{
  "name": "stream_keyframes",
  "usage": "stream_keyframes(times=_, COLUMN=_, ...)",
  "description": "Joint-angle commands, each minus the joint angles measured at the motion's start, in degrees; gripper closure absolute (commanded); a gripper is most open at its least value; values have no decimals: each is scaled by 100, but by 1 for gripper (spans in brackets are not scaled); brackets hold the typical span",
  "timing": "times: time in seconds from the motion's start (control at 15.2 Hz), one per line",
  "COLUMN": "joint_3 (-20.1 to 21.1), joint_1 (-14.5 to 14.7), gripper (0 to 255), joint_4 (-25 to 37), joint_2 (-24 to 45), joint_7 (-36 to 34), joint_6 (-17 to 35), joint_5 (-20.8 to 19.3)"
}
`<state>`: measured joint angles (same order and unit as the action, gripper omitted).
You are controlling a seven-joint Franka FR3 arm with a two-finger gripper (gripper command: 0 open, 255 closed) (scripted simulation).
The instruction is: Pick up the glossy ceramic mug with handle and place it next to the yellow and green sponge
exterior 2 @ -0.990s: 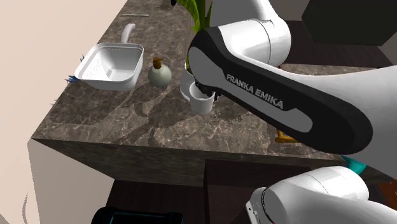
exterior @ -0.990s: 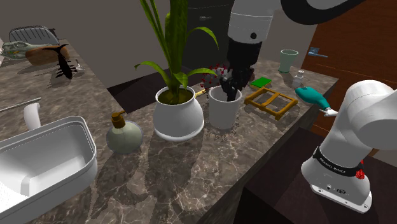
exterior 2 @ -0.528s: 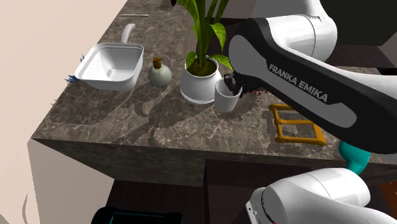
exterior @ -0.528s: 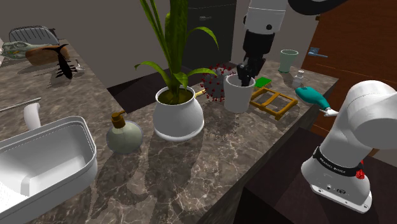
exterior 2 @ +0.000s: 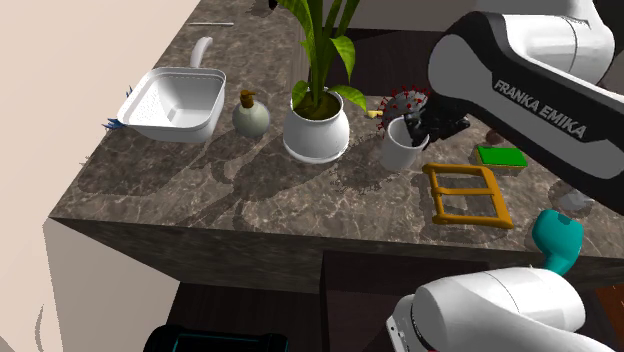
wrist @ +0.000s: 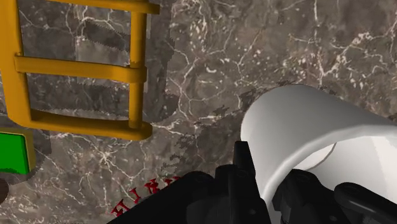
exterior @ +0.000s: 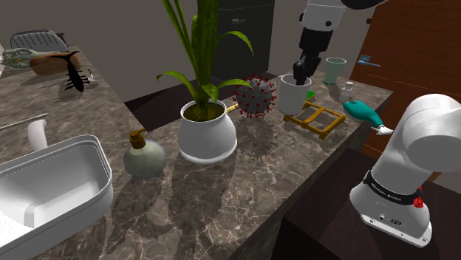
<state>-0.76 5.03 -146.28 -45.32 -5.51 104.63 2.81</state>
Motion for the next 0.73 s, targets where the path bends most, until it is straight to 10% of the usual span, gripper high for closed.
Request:
stream_keyframes(times=0.0, joint_3=-262, joint_1=-133, gripper=255, joint_4=0, joint_2=-29, joint_7=291, joint_6=-41, joint_5=-175)
stream_keyframes(times=0.66, joint_3=-1572, joint_1=-691, gripper=255, joint_4=470, joint_2=466, joint_7=1718, joint_6=-17, joint_5=-940)
